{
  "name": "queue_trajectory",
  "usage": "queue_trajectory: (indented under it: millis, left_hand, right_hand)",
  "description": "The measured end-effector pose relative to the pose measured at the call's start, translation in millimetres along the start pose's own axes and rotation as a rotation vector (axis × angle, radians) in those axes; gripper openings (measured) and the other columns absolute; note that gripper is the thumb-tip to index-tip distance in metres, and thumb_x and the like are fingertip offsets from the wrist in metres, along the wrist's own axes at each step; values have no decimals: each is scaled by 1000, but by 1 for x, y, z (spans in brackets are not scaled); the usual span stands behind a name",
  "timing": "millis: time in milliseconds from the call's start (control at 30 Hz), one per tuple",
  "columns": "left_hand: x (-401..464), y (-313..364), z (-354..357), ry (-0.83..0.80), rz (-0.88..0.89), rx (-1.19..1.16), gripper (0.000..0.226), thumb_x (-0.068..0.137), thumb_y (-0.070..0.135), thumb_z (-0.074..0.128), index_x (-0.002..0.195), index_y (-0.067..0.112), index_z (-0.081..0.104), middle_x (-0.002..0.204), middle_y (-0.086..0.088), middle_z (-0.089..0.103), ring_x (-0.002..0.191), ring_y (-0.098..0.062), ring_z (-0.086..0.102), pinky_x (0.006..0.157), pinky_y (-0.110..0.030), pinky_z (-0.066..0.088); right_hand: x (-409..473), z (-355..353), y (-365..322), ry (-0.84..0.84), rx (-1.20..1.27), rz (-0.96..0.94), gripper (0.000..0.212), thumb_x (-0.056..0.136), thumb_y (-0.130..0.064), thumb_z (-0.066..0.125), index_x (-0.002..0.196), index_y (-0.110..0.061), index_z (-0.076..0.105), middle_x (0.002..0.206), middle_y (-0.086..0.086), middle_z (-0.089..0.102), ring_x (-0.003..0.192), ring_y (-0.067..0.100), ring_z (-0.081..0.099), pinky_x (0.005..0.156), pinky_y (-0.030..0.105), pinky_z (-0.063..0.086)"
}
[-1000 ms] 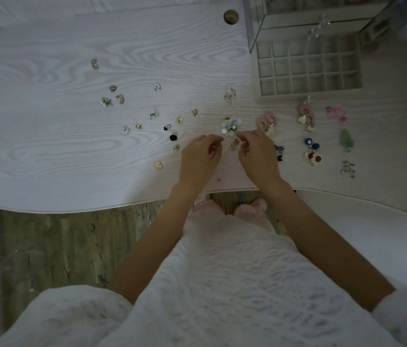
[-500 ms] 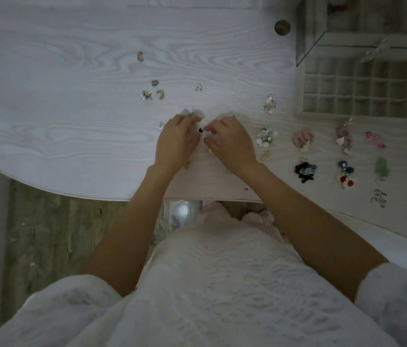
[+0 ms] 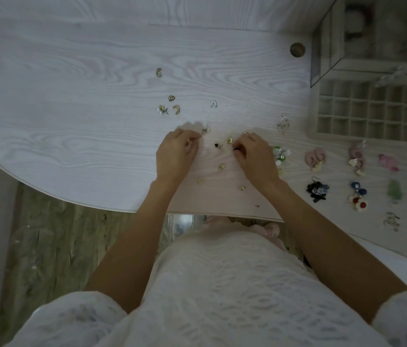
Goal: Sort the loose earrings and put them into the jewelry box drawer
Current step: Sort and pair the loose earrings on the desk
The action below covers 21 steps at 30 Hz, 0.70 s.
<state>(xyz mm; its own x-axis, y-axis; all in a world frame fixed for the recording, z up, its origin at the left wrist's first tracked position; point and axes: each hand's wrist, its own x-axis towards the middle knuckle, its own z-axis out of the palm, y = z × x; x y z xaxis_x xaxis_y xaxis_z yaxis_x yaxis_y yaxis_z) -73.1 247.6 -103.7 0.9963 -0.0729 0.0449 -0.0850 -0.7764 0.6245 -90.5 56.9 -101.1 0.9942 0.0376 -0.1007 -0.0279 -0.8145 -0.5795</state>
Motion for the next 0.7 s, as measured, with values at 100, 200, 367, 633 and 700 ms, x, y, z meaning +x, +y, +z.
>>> queue_trajectory:
  millis: [100,200,367,633,700]
  left_hand:
    - [2,-19,-16,88,-136,12,14,86,19,58,98,17,66,94,-1,66,85,-20,57,68,-31,43]
    - [6,-35,-28,100,-251,-48,19,87,26,59,103,17,64,98,-2,64,88,-19,59,74,-32,46]
    - [-17,-31,-32,-3,-220,-103,18,86,22,61,103,15,64,99,0,64,86,-15,58,75,-32,48]
    - [-68,3,-2,-211,-116,-48,37,74,29,74,108,17,64,104,-3,58,90,-15,53,78,-24,43]
    - [-73,9,0,-219,-120,-67,33,75,23,71,107,15,64,104,-4,57,88,-17,55,78,-30,49]
  right_hand:
    - [2,3,0,0,23,13,10,81,2,59,88,-1,65,92,14,61,83,25,56,72,28,41]
    - [0,3,1,3,14,17,10,81,1,59,88,-3,65,92,13,60,84,24,55,72,25,38]
    - [-20,-8,3,21,47,46,7,86,-9,58,91,-9,63,88,7,63,79,16,55,70,29,45]
    - [-57,-12,13,-8,78,105,7,87,-8,58,93,-8,63,86,8,66,74,15,55,69,28,45]
    - [-61,-10,14,-14,71,108,7,87,-8,57,92,-8,63,86,7,65,73,13,52,68,24,40]
